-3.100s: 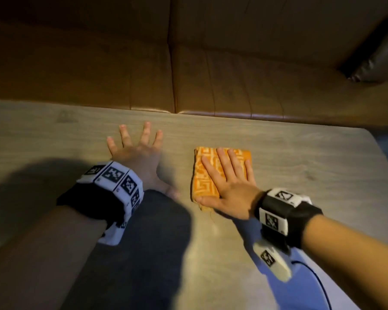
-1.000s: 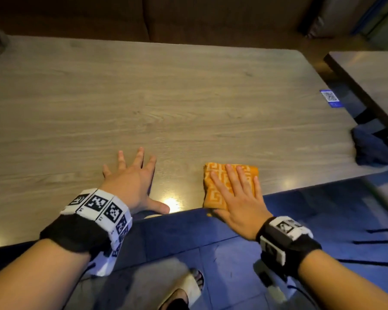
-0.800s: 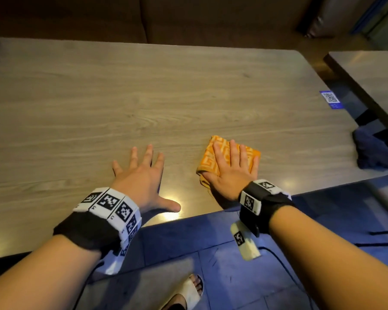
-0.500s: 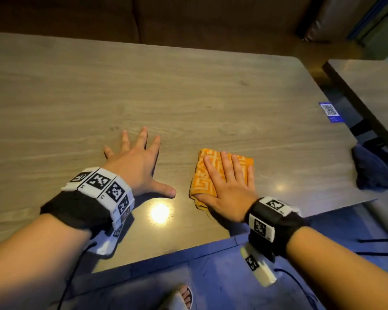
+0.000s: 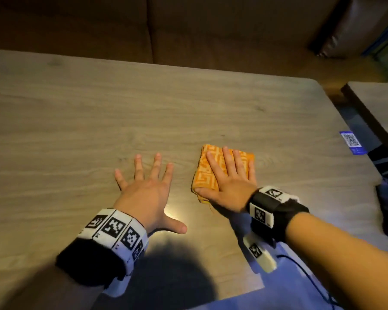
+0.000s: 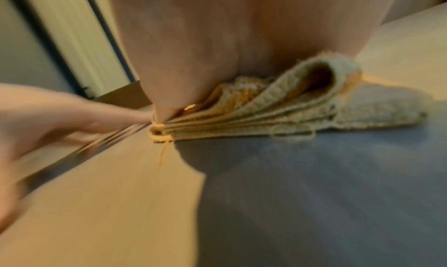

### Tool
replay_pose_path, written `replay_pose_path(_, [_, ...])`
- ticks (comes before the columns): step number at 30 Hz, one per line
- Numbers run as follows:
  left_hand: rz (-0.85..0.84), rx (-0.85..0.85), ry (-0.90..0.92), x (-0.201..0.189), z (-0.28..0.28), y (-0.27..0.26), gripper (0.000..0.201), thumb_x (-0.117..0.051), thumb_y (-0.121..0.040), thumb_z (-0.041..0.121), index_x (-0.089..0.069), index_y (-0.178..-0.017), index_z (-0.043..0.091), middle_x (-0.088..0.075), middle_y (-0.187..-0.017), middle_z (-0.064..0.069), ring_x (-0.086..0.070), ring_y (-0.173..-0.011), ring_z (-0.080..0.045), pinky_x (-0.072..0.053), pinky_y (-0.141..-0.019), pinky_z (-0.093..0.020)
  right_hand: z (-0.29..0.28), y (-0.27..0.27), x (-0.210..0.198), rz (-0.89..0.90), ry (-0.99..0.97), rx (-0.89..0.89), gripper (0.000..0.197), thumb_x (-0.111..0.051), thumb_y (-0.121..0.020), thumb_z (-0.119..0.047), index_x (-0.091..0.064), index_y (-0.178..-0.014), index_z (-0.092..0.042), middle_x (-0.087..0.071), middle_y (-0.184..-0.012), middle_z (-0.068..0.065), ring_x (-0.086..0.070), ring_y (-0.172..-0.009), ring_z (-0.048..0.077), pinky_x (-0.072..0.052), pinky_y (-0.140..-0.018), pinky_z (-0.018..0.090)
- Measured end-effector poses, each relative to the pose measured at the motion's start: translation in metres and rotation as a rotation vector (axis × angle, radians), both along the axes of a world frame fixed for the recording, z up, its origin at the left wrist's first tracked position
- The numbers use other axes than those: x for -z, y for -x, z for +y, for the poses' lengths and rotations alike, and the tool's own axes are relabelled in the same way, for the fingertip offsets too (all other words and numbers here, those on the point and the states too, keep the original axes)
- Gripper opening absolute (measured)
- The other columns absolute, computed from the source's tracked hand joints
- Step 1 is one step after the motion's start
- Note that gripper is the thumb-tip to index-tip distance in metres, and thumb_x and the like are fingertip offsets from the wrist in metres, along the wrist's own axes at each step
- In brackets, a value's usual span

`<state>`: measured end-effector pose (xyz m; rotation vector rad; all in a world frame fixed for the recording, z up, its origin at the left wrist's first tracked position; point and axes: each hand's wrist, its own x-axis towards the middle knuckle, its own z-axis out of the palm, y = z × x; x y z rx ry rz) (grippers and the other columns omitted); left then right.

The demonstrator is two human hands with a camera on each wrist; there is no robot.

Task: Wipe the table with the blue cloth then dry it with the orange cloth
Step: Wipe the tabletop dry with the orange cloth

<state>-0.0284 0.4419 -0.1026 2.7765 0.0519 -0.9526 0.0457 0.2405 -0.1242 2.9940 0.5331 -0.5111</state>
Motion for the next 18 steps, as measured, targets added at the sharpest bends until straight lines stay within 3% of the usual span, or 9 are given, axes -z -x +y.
replay_pose_path(3, [0.021, 0.001, -0.003, -0.003, 0.001, -0.001, 0.151, -0.062, -0.050, 0.093, 0.026, -0.153, 0.026, 0.039, -0.157, -0.004, 0.032, -0.143, -0.045, 0.000, -0.110, -0.078, 0.026, -0.049, 0.005, 0.021, -0.021, 0.120, 0.096, -0.013, -0.064, -0.093, 0.016, -0.143, -0.048, 0.020, -0.158, 0.000, 0.017, -0.145, 0.028, 0.009, -0.112, 0.060])
replay_pose_path(7, [0.072, 0.008, 0.026, -0.013, 0.007, -0.014, 0.145, -0.070, -0.057, 0.084, 0.019, -0.156, 0.027, 0.033, -0.161, 0.000, 0.028, -0.146, -0.043, -0.005, -0.111, -0.078, 0.018, -0.019, -0.002, 0.059, 0.022, 0.001, 0.100, 0.001, -0.054, -0.095, 0.028, -0.138, -0.048, 0.026, -0.156, 0.000, 0.023, -0.143, 0.028, 0.010, -0.112, 0.060])
replay_pose_path(10, [0.068, 0.007, 0.054, -0.017, 0.024, -0.041, 0.141, -0.074, -0.060, 0.079, 0.013, -0.158, 0.027, 0.027, -0.163, 0.011, 0.024, -0.150, -0.033, -0.010, -0.112, -0.077, 0.006, -0.003, -0.011, 0.111, 0.052, -0.091, 0.100, 0.010, -0.049, -0.094, 0.034, -0.135, -0.048, 0.032, -0.154, 0.000, 0.028, -0.141, 0.027, 0.012, -0.112, 0.059])
replay_pose_path(13, [0.035, 0.007, 0.043, -0.016, 0.039, -0.089, 0.147, -0.076, -0.055, 0.080, 0.013, -0.158, 0.024, 0.025, -0.162, 0.017, 0.021, -0.151, -0.025, -0.014, -0.109, -0.079, 0.022, -0.054, -0.004, 0.077, 0.029, -0.019, 0.101, 0.008, -0.047, -0.095, 0.029, -0.136, -0.051, 0.027, -0.156, -0.003, 0.024, -0.143, 0.025, 0.009, -0.113, 0.059])
replay_pose_path(16, [0.048, 0.003, 0.032, -0.014, 0.049, -0.134, 0.151, -0.075, -0.052, 0.083, 0.015, -0.158, 0.024, 0.026, -0.162, 0.017, 0.024, -0.151, -0.022, -0.010, -0.107, -0.082, 0.057, -0.125, 0.007, 0.038, -0.003, 0.079, 0.097, -0.010, -0.059, -0.095, 0.021, -0.140, -0.051, 0.023, -0.157, -0.003, 0.021, -0.144, 0.025, 0.009, -0.112, 0.060])
replay_pose_path(18, [0.057, -0.006, 0.027, -0.013, 0.055, -0.159, 0.151, -0.074, -0.053, 0.083, 0.017, -0.158, 0.024, 0.026, -0.162, 0.017, 0.024, -0.150, -0.020, -0.008, -0.107, -0.082, 0.065, -0.144, 0.008, 0.037, 0.017, 0.072, 0.096, -0.011, -0.062, -0.095, 0.023, -0.139, -0.050, 0.026, -0.156, -0.002, 0.023, -0.143, 0.026, 0.010, -0.112, 0.060])
